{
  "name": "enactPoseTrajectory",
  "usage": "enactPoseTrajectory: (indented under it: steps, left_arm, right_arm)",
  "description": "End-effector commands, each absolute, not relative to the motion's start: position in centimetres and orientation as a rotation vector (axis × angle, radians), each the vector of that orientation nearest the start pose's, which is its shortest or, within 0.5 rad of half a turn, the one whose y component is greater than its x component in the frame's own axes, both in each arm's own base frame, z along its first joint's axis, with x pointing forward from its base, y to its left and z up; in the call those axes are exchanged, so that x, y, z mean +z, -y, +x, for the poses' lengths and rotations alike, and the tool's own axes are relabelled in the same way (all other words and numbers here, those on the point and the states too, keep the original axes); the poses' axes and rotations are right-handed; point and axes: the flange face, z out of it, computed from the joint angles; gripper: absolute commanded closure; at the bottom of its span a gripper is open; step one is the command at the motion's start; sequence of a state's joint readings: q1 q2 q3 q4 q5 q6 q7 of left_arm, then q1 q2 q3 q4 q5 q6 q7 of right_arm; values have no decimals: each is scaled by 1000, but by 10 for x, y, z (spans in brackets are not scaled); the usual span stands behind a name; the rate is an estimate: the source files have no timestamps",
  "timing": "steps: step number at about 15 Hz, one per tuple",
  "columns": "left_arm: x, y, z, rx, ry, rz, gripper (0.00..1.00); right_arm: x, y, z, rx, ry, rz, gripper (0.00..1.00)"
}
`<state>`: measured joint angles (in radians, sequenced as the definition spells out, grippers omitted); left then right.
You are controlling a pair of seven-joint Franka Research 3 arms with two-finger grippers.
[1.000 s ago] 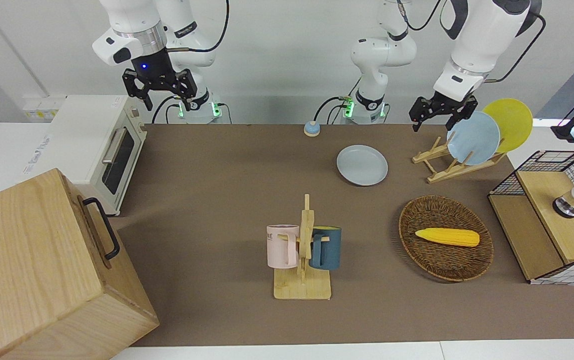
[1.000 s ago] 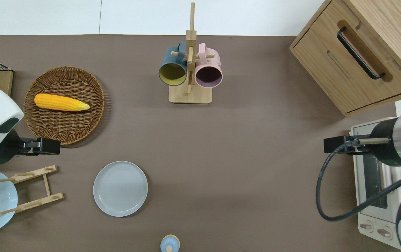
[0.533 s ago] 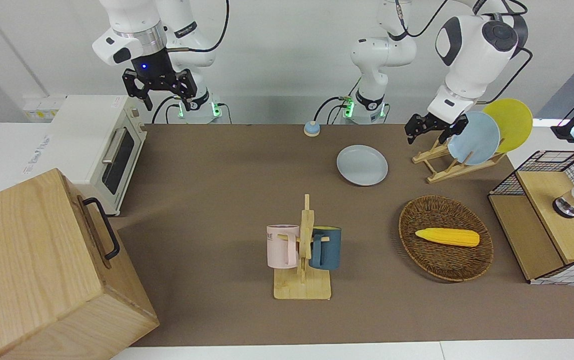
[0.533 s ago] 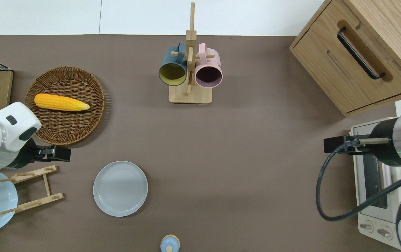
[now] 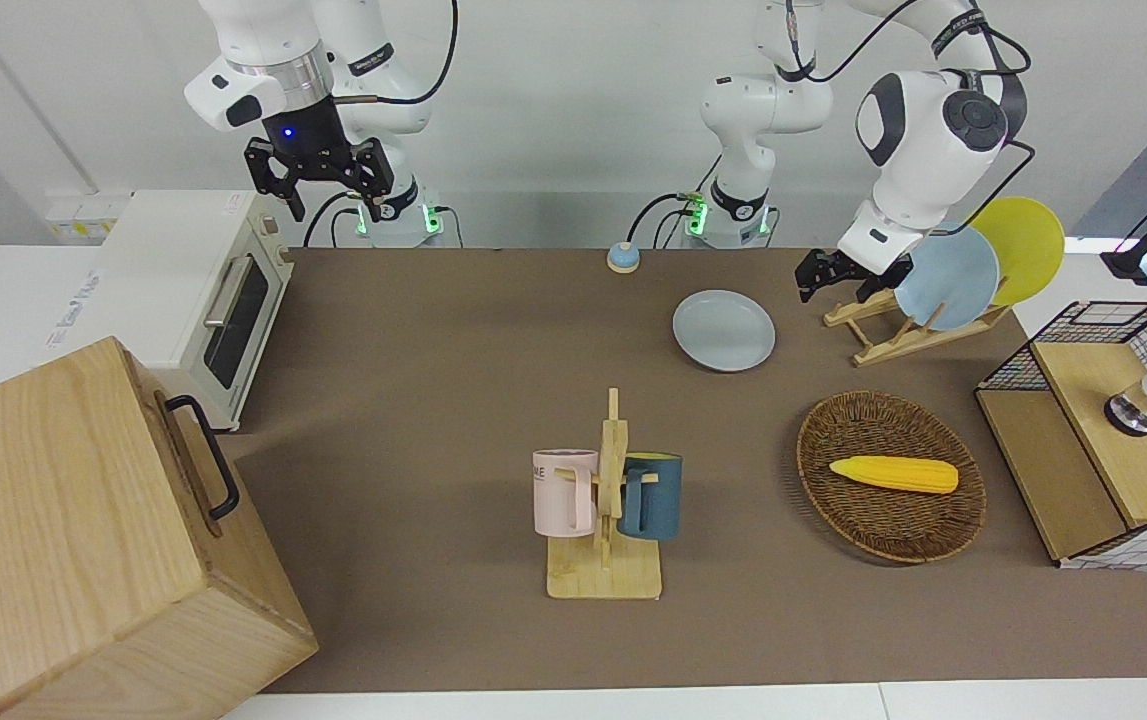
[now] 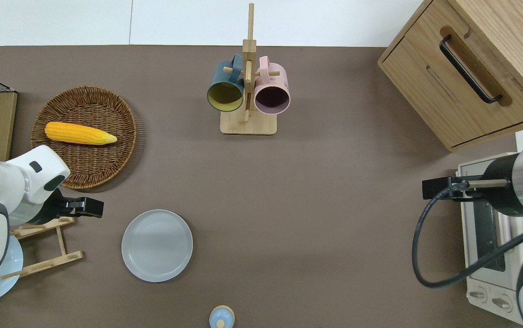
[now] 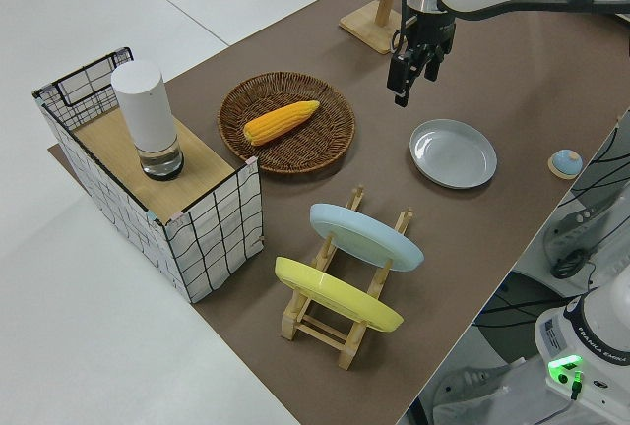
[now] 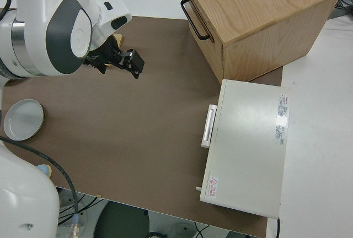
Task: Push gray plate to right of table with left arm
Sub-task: 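Move the left gripper down to the edge of the gray plate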
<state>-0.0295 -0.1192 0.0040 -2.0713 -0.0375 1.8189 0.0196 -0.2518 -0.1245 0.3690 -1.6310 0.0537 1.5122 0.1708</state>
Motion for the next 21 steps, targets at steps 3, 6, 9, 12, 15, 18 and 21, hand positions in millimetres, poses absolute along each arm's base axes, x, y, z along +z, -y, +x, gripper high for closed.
enactPoseTrajectory:
  steps: [3, 6, 9, 12, 15, 18, 21]
  left_arm:
    - [429, 14, 487, 259, -58, -3183, 95]
    - [394, 3, 473, 288, -14, -3187, 109]
    - [373, 3, 462, 323, 0, -3194, 249]
    - [346, 5, 448, 337, 36, -3219, 281]
    - [321, 4, 433, 363, 69, -3229, 281]
    - [315, 5, 428, 373, 82, -3232, 279]
    - [312, 7, 425, 388, 73, -3230, 279]
  right_arm:
    - [652, -78, 498, 12, -115, -3122, 5]
    - [652, -78, 498, 12, -115, -3122, 5]
    - [652, -78, 498, 12, -115, -3122, 5]
    - [652, -78, 498, 12, -117, -3122, 5]
    - [652, -78, 498, 12, -117, -3122, 5]
    - [652, -78, 498, 12, -115, -3122, 5]
    - [652, -78, 498, 12, -115, -3122, 5]
